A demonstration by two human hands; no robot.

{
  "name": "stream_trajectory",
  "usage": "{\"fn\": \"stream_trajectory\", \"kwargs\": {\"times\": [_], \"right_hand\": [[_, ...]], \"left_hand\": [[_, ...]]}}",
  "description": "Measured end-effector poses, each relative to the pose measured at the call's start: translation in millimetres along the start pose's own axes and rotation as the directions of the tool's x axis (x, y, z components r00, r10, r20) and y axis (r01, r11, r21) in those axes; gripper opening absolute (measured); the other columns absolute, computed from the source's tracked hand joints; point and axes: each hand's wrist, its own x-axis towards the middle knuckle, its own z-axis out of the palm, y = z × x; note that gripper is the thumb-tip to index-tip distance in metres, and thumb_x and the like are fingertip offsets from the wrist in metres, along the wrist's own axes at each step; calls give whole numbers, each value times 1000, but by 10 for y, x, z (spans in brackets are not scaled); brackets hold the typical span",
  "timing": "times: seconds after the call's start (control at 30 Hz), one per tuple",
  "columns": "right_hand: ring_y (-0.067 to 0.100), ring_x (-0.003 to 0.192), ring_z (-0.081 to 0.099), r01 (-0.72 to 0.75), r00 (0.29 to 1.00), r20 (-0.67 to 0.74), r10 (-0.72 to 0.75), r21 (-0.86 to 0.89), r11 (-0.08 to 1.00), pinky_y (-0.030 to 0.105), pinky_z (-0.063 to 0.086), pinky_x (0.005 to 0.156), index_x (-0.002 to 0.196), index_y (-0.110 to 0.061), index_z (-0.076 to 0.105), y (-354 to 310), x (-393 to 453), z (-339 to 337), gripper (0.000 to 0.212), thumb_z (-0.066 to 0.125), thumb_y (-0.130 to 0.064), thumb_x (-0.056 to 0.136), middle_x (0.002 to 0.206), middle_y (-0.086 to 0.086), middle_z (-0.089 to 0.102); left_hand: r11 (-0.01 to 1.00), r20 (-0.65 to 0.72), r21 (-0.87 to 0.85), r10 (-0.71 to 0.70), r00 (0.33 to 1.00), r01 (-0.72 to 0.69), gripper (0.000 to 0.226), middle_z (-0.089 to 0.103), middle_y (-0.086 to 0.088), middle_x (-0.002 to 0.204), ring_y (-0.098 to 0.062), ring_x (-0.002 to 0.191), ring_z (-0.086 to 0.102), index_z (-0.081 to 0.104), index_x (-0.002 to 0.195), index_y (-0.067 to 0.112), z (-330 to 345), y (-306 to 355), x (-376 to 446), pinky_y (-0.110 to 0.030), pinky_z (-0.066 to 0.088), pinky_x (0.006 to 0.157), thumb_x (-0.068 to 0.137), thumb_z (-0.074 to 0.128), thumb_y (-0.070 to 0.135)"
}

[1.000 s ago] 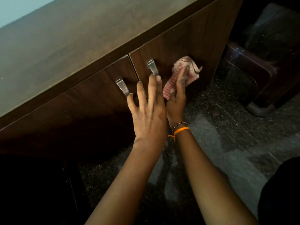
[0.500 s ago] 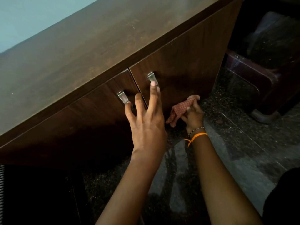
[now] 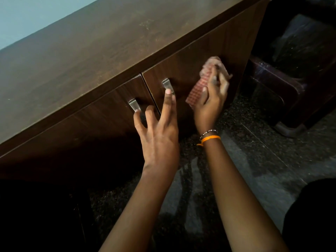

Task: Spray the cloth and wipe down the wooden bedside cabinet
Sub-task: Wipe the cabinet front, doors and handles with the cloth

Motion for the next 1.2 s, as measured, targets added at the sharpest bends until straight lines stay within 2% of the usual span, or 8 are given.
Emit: {"fn": "stream_trajectory", "kwargs": {"times": [0.13, 0.23, 0.33, 0.43, 0.67, 0.8, 0.93, 1.2], "right_hand": [[20, 131, 37, -435, 896, 133, 424, 74, 897, 9, 25, 106, 140, 2, 31, 627, -289, 74, 52, 37, 8, 89, 141, 22, 33], [26, 95, 57, -763, 612, 362, 703, 35, 646, 11, 45, 67, 142, -7, 30, 904, -708, 86, 59, 31, 5, 85, 120, 17, 53], [18, 92, 55, -868, 467, 453, 759, 71, 491, 26, 49, 76, 146, -13, 24, 906, -861, 107, 61, 27, 7, 88, 130, 11, 49], [24, 122, 46, -823, 567, 391, 725, 226, 522, 44, 35, 110, 144, -14, 29, 677, -636, 104, 58, 33, 3, 89, 142, 15, 41], [17, 129, 37, -197, 979, 32, 199, 374, 906, 31, 28, 115, 130, 1, 48, -289, 446, -151, 47, 52, 2, 84, 135, 11, 42], [26, 113, 51, 13, 995, 88, -37, 255, 967, 46, 42, 102, 106, 0, 64, -597, 394, -257, 33, 58, 5, 74, 114, 15, 52], [26, 109, 53, 227, 955, 168, -247, 125, 966, 37, 42, 99, 101, -6, 65, -609, 146, -229, 25, 64, 1, 78, 113, 14, 57], [31, 116, 52, -85, 986, -131, 98, 103, 991, 51, 39, 103, 106, -8, 61, -636, 843, -263, 40, 53, 5, 68, 117, 13, 55]], "left_hand": [[999, 61, 23, 27, 998, -28, 86, 20, 3, 155, -33, 124, 39, 21, 148, 12, -56, -22, 15, -57, 23, 106, 73, 63, 10], [999, 92, -4, 39, 995, -39, 78, 11, 3, 157, -35, 131, 28, 11, 150, 12, -99, -2, 42, -56, 16, 109, 82, 50, 10], [998, 86, -49, 35, 996, -31, 78, 2, 1, 157, -36, 137, 17, 1, 149, 11, -127, 26, 49, -54, 9, 112, 85, 47, 12], [999, 95, -33, 20, 995, -17, 81, 12, -1, 156, -37, 136, 20, 10, 148, 8, -120, 33, 31, -54, 14, 111, 81, 54, 13], [999, -39, 48, -20, 999, 22, 66, 49, -4, 138, -38, 128, 40, 48, 134, 4, -97, 101, 80, -58, 28, 104, 69, 56, 12], [996, -135, -84, -55, 989, 44, 38, 60, -1, 119, -33, 125, 29, 66, 111, 9, -182, 76, 170, -56, 7, 104, 73, 60, 10], [994, -160, -109, -45, 986, 27, 25, 66, 3, 102, -31, 124, 30, 71, 95, 13, -261, 1, 257, -55, 6, 105, 72, 61, 9], [998, -154, -59, -3, 988, -6, 16, 67, 0, 93, -30, 119, 36, 73, 85, 11, -325, 19, 304, -56, 6, 105, 69, 69, 11]]}}
